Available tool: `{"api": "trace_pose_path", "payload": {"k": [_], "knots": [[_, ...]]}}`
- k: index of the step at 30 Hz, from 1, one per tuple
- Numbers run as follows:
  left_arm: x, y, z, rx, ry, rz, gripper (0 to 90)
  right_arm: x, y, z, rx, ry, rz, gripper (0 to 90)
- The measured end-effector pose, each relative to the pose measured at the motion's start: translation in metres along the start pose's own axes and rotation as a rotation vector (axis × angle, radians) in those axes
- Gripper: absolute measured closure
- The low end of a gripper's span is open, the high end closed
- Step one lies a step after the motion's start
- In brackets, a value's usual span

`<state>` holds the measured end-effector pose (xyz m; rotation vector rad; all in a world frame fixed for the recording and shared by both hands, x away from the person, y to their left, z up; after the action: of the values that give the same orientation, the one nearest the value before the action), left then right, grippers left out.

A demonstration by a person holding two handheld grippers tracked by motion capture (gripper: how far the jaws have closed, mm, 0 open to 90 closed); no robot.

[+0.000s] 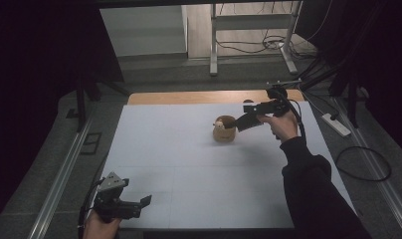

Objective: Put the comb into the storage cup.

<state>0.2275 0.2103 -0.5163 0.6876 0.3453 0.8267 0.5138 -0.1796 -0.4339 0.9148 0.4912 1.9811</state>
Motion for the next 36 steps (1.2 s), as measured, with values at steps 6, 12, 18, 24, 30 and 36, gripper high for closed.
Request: {"api": "trace_pose_path", "payload": {"k": [6,12,18,24,30,36], "knots": [[0.000,0.001,0.000,-0.009,-0.004,0.008,0.0,0.003,0.003,-0.003,0.016,0.065,-0.028,8.4],[0.002,0.004,0.000,-0.020,-0.006,0.035,0.0,0.009,0.006,-0.007,0.034,0.148,-0.068,5.9],[0.004,0.006,0.000,-0.029,-0.003,0.059,0.0,0.014,0.013,-0.008,0.014,0.182,-0.074,3.1],[0.004,0.005,-0.001,-0.020,-0.007,0.061,0.0,0.015,0.017,-0.012,0.001,0.204,-0.062,1.0],[0.004,0.006,-0.001,-0.023,-0.003,0.062,0.0,0.016,0.020,-0.019,-0.011,0.214,-0.038,0.5],[0.004,0.005,-0.001,-0.019,-0.001,0.057,0.0,0.016,0.023,-0.025,-0.013,0.234,-0.033,0.4]]}}
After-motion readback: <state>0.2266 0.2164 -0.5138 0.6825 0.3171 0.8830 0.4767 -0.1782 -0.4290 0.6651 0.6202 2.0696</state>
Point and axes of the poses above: each handheld gripper's, and its own axes: y roughly backward along the jaws, z roughly out of its top, x roughly to its left, the point moved 6 cm from there along -y, roughly forward along the jaws, and after that the axes turned 12 degrees about -y, right-handed, at the moved point
